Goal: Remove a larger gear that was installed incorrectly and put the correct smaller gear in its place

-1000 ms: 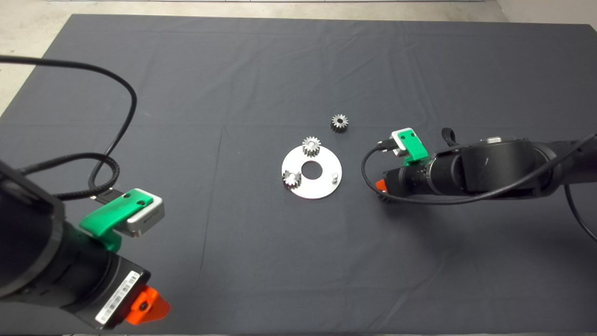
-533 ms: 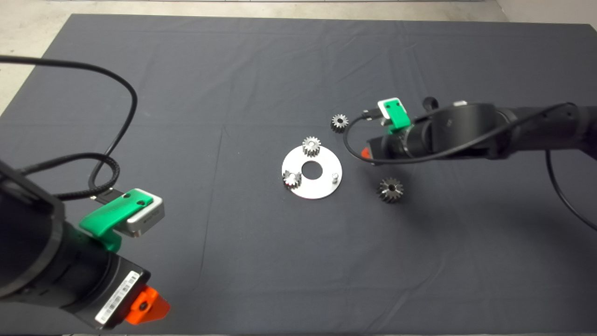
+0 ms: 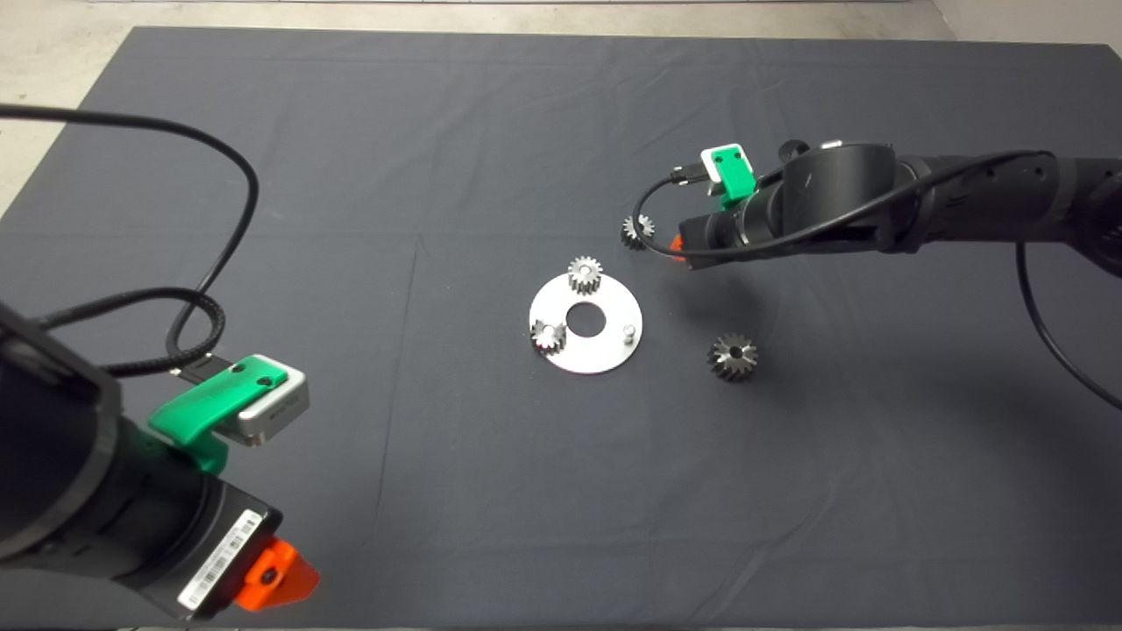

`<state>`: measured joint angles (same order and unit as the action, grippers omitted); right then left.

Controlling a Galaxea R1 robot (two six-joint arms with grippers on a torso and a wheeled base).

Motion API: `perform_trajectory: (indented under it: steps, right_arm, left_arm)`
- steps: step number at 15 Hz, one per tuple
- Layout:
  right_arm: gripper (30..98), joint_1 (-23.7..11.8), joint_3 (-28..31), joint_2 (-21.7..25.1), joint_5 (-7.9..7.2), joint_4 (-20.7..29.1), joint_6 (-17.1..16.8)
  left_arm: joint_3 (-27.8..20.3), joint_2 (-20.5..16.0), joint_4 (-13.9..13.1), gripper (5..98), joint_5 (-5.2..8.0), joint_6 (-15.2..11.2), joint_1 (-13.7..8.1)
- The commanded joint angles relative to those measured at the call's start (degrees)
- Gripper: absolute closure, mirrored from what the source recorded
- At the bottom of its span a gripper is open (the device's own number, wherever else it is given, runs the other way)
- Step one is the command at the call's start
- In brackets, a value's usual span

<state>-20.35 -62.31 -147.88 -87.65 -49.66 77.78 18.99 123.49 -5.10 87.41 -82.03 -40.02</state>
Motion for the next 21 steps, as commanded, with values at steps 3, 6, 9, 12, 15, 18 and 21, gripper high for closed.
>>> perform_trajectory:
  steps: [3, 6, 9, 12, 15, 18, 21]
  right_arm:
    - [45.3, -2.24, -4.73, -1.67, 1.52, 0.18, -2.92]
    - [43.3, -2.32, -5.27, -2.81, 1.89, 0.09, -3.16]
    - [36.2, -2.24, -5.61, -2.37, 5.1, 0.07, -4.06]
    - [32.8, -1.89, -5.78, -2.53, 9.03, -0.11, -4.76]
    - [30.7, -0.08, -6.75, -1.73, 13.51, -0.43, -5.91]
    - [30.7, 2.09, -8.94, -1.58, 19.53, -0.61, -10.84]
    - [30.7, 2.86, -10.27, -1.58, 21.42, -0.61, -15.98]
  left_arm:
    - [-0.55, -0.04, -0.62, 6.0, 0.14, -0.24, -0.67]
    - [-0.53, 0.07, -0.62, 6.0, -0.78, -0.24, -0.67]
    - [-0.38, 0.4, -0.53, 6.0, -1.8, -0.32, -0.67]
    - [-0.46, 0.4, -0.53, 6.0, -2.18, -0.41, -0.67]
    - [-0.46, 0.31, -0.53, 6.0, -2.5, -0.32, -0.67]
    - [-0.46, 0.31, -0.53, 6.0, -2.5, -0.32, -0.67]
    - [-0.46, -0.13, -0.62, 6.0, -2.33, -0.41, -0.67]
